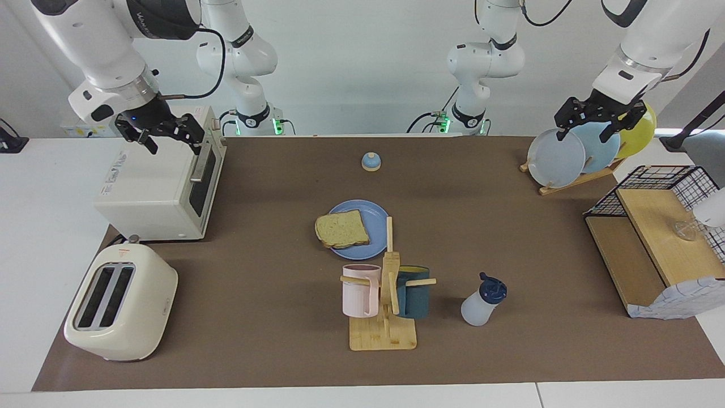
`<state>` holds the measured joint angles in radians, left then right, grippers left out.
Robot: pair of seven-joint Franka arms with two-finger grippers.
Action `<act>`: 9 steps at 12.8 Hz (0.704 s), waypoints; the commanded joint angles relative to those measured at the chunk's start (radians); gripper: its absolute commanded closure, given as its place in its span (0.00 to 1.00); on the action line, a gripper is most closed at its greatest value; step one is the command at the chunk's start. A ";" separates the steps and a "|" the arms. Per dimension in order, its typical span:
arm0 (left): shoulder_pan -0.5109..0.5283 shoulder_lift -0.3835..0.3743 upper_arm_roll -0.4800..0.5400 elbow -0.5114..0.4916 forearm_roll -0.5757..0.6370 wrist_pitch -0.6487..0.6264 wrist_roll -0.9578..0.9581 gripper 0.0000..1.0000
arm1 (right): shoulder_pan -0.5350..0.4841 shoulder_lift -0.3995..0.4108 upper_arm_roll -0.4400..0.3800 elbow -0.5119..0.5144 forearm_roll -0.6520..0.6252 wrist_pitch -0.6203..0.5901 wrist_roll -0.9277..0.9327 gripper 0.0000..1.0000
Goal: Put bread on plate and add seasoning
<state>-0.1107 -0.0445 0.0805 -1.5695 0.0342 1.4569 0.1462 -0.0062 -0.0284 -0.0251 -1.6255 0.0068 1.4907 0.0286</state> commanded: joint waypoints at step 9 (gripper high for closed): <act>0.028 0.003 -0.014 -0.033 -0.071 0.061 -0.088 0.00 | -0.009 -0.011 0.005 -0.011 0.015 0.002 -0.007 0.00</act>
<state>-0.0956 -0.0508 0.0791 -1.6087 -0.0071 1.4984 0.1096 -0.0062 -0.0284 -0.0251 -1.6255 0.0068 1.4907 0.0286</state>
